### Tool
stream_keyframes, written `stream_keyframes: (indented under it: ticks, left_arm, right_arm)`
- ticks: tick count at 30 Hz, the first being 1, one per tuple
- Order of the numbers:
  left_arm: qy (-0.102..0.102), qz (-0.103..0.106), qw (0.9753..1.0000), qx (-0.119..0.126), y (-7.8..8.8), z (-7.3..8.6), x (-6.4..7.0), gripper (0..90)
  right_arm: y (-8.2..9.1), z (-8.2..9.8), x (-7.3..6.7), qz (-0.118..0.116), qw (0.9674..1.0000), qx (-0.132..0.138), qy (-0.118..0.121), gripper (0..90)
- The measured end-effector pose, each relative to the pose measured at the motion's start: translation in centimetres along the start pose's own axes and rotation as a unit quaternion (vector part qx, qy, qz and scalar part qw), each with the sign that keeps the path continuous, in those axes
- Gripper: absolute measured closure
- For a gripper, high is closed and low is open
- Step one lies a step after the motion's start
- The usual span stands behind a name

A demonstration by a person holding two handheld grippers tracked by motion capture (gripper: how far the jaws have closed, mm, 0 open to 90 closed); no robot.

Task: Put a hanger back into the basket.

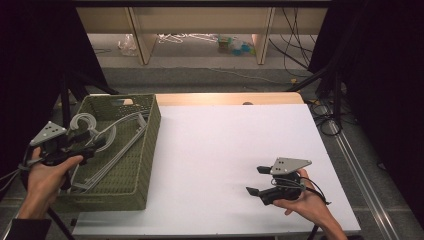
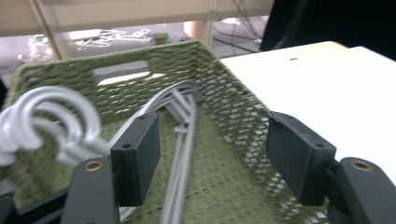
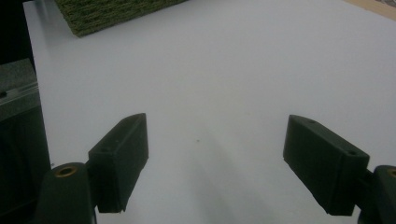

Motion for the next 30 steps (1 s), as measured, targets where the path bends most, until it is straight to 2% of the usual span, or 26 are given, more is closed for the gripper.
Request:
stream_keyframes:
  ticks: [4,5,7,8,10,11,12,14,15,16,17,18,19,20,22,26,27,30]
  left_arm:
    - [-0.005,0.025,0.9996,0.007,-0.1,0.2,1.8,32.9]
    - [-0.007,0.033,0.9994,0.0,-0.1,0.3,2.4,32.5]
    - [-0.01,0.045,0.9989,0.002,-0.3,0.5,3.5,31.1]
    - [-0.01,0.045,0.9989,0.002,-0.3,0.5,3.5,30.9]
    - [-0.014,0.063,0.9979,-0.001,-0.6,0.8,5.1,30.0]
    - [-0.014,0.063,0.9979,-0.001,-0.6,0.8,5.1,29.6]
    - [-0.017,0.079,0.9967,-0.003,-0.8,1.1,6.3,29.2]
    - [-0.023,0.096,0.9951,0.001,-1.0,1.5,7.7,28.5]
    - [-0.023,0.096,0.9951,0.001,-1.0,1.5,7.7,28.1]
    - [-0.027,0.102,0.9944,0.001,-1.2,1.7,8.3,27.6]
    - [-0.029,0.114,0.993,-0.009,-1.4,2.3,9.7,26.9]
    - [-0.037,0.124,0.9915,-0.012,-1.7,2.6,10.3,26.0]
    - [-0.037,0.124,0.9915,-0.012,-1.7,2.6,10.3,25.3]
    - [-0.034,0.139,0.9895,-0.019,-2.1,3.2,11.5,25.0]
    - [-0.045,0.151,0.9872,-0.025,-2.5,3.6,12.3,22.4]
    - [-0.046,0.16,0.9857,-0.026,-2.8,4.3,13.6,19.5]
    - [-0.05,0.169,0.9839,-0.033,-3.1,5.0,14.4,19.6]
    - [-0.055,0.18,0.9812,-0.04,-3.5,6.1,15.4,19.6]
  right_arm:
    - [0.0,0.0,0.0,-0.002,1.0,0.001,-0.001,23.1]
    - [-0.1,0.0,0.0,-0.002,1.0,0.002,-0.001,23.1]
    - [0.0,0.0,0.0,0.001,1.0,0.003,-0.004,22.8]
    - [-0.1,0.0,0.0,0.002,1.0,0.005,-0.004,22.8]
    - [0.0,0.0,0.1,0.006,0.9999,0.01,-0.007,22.5]
    - [0.0,0.0,0.1,0.006,0.9999,0.01,-0.007,22.5]
    - [0.0,0.0,0.2,0.005,0.9998,0.014,-0.013,21.1]
    - [0.0,0.1,0.3,0.011,0.9997,0.017,-0.016,20.9]
    - [0.0,0.1,0.3,0.011,0.9997,0.017,-0.016,20.9]
    - [-0.1,0.2,0.4,0.013,0.9995,0.022,-0.021,20.2]
    - [-0.1,0.3,0.5,0.014,0.9994,0.023,-0.02,19.5]
    - [-0.1,0.3,0.5,0.014,0.9994,0.024,-0.021,19.2]
    - [-0.2,0.3,0.5,0.013,0.9993,0.029,-0.021,19.2]
    - [-0.1,0.3,0.5,0.014,0.9993,0.027,-0.021,18.9]
    - [-0.2,0.3,0.5,0.007,0.9993,0.031,-0.021,18.7]
    - [-0.2,0.3,0.3,0.01,0.9994,0.028,-0.018,18.4]
    - [-0.2,0.2,0.2,0.012,0.9993,0.029,-0.017,18.3]
    - [-0.2,0.2,0.2,0.011,0.9994,0.029,-0.016,18.3]
Point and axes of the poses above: each handheld gripper's, and its own axes: y roughly backward along the jaws, z roughly out of its underside, x roughly to its right, the point moved 3 cm from there along -y, roughly forward along the jaws, and after that the axes turned 12 degrees about y, right-handed, at the moved point
